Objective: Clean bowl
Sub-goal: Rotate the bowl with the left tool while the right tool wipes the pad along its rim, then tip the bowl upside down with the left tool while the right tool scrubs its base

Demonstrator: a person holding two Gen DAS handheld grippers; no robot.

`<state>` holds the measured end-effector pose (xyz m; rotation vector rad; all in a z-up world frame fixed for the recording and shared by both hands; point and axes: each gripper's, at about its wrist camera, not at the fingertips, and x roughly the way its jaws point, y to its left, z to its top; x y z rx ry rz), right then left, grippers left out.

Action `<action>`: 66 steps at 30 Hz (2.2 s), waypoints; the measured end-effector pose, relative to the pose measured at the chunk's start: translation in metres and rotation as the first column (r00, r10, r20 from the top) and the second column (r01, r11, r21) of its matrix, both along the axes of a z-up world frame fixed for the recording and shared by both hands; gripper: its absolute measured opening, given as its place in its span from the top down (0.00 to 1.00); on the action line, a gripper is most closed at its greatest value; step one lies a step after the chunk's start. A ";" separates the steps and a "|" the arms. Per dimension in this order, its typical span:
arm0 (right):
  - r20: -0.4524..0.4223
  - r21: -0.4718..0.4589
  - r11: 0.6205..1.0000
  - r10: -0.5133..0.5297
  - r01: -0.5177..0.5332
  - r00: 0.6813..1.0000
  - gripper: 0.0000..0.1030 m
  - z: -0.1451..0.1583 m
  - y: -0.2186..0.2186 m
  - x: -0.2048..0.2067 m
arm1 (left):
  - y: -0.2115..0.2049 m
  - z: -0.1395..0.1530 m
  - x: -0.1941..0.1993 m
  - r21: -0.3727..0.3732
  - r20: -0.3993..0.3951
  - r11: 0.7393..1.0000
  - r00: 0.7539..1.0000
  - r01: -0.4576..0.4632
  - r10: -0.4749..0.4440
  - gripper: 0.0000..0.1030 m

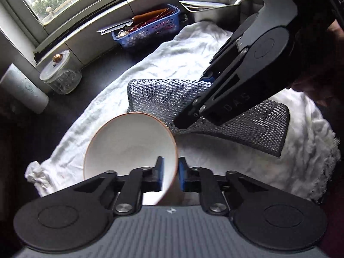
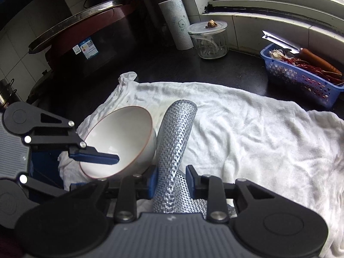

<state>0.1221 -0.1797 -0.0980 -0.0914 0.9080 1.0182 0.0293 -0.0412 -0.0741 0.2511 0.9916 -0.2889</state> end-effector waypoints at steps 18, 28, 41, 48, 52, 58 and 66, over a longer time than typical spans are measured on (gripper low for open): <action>0.075 -0.066 0.978 0.203 -0.199 0.976 0.94 -0.006 0.037 0.000 | 0.137 0.006 -0.027 -0.726 -0.131 0.556 0.875 -0.406 0.467 0.87; 0.079 -0.054 0.975 0.219 -0.216 0.972 0.94 -0.005 0.037 -0.004 | 0.092 -0.002 -0.011 -0.550 -0.088 0.750 0.919 -0.366 0.384 0.52; 0.108 -0.056 0.965 0.262 -0.257 0.959 0.94 -0.006 0.039 -0.006 | 0.137 -0.034 -0.018 -0.786 -0.253 0.428 0.863 -0.446 0.437 0.95; 0.262 -0.118 0.910 0.414 -0.396 0.872 0.94 0.003 0.047 -0.018 | 0.142 -0.034 -0.019 -0.839 -0.260 0.352 0.875 -0.414 0.409 0.96; 0.401 -0.261 0.800 0.599 -0.540 0.693 0.94 0.010 0.046 -0.040 | 0.139 -0.026 -0.017 -0.840 -0.233 0.406 0.915 -0.360 0.330 0.96; 0.423 -0.314 0.751 0.659 -0.581 0.622 0.95 0.017 0.041 -0.034 | 0.127 -0.014 -0.016 -0.831 -0.190 0.460 0.937 -0.312 0.293 0.95; 0.464 -0.477 0.574 0.808 -0.666 0.364 0.95 0.018 0.038 -0.074 | 0.130 -0.012 -0.014 -0.821 -0.182 0.485 0.944 -0.300 0.276 0.95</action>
